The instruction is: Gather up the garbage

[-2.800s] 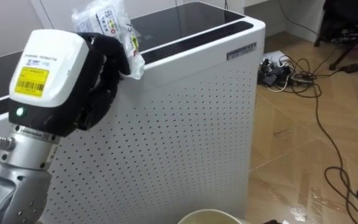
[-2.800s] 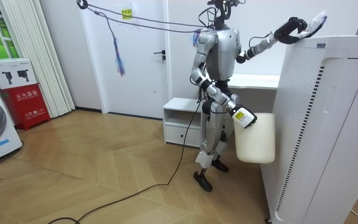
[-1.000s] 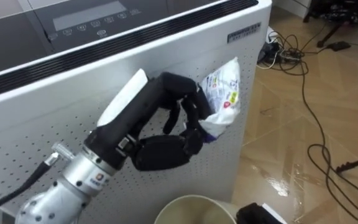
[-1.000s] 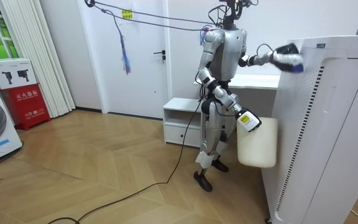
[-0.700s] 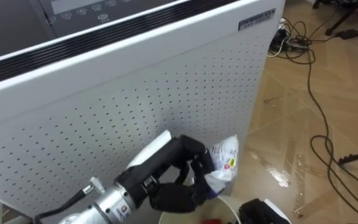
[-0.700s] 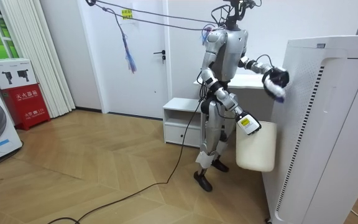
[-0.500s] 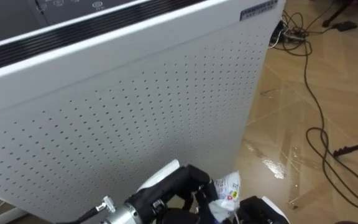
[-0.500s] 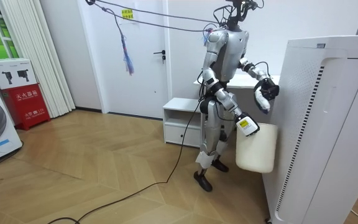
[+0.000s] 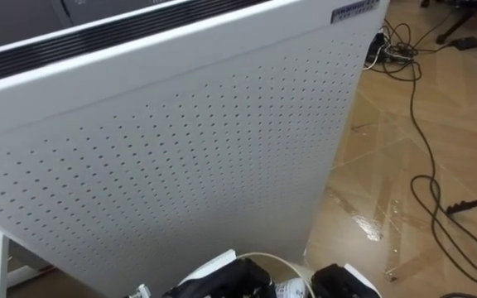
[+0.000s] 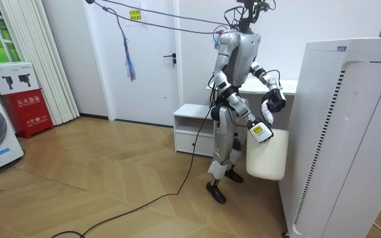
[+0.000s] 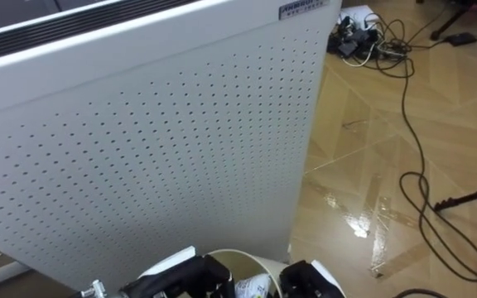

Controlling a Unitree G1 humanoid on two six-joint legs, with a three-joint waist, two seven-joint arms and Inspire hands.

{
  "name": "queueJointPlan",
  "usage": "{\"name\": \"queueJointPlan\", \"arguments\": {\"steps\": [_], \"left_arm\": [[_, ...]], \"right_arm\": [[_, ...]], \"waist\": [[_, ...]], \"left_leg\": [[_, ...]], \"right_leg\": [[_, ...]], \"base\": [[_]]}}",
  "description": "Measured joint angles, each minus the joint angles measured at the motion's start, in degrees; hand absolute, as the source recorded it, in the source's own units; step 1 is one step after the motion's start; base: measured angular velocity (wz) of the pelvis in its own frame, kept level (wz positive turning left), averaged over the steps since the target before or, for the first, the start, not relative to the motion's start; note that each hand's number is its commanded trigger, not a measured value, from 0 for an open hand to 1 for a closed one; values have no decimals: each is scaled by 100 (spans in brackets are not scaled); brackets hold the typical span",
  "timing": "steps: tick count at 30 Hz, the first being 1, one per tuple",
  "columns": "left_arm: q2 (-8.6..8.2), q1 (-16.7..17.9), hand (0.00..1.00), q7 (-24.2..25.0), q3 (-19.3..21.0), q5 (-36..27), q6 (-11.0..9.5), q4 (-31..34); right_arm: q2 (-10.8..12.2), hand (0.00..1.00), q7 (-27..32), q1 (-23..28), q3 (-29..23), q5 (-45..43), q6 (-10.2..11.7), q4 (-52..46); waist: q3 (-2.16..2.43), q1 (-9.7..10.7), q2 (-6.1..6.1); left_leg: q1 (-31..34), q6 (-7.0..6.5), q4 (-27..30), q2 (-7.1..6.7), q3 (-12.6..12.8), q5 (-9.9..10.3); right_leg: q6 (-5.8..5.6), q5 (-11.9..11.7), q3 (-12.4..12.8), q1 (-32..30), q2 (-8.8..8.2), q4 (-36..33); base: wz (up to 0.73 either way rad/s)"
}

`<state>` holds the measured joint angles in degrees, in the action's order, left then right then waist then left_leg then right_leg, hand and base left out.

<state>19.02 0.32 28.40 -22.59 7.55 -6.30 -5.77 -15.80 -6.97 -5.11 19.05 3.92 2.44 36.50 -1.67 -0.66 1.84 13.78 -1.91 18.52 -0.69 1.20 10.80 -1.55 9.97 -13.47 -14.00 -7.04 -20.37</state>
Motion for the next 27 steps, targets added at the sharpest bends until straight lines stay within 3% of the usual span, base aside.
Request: {"name": "queueJointPlan", "arguments": {"steps": [1,2,3,8,16,27], "left_arm": [[8,1,78,30,1,7,9,-1],[12,0,27,81,4,20,16,0],[12,0,0,103,9,29,18,0],[7,7,0,358,175,225,138,-2],[-33,37,0,504,431,538,165,-3],[-72,52,0,606,451,835,222,-2]], "right_arm": [[4,100,2,0,0,-10,0,41],[3,100,5,0,-4,-34,0,82],[2,100,6,-4,-5,-48,0,98],[4,100,-14,-7,-9,-112,0,108],[9,100,-138,-8,-39,-122,-1,103],[7,100,-255,-10,-242,-125,-1,102]], "waist": [[0,-5,0],[1,-12,0],[1,-13,0],[2,-3,0],[10,0,11],[20,4,26]], "left_leg": [[9,0,11,0,0,0],[8,0,19,0,1,0],[7,0,19,1,1,0],[7,0,33,4,6,0],[4,0,32,3,-2,0],[9,0,32,-1,-5,0]], "right_leg": [[1,0,3,-11,-2,-16],[5,3,6,-10,-2,-20],[5,3,7,-10,-2,-20],[8,4,-12,-4,0,-20],[11,2,-17,0,-4,-29],[13,4,-54,0,-22,-42]], "base": [[0],[0],[0],[0],[0],[0]]}}
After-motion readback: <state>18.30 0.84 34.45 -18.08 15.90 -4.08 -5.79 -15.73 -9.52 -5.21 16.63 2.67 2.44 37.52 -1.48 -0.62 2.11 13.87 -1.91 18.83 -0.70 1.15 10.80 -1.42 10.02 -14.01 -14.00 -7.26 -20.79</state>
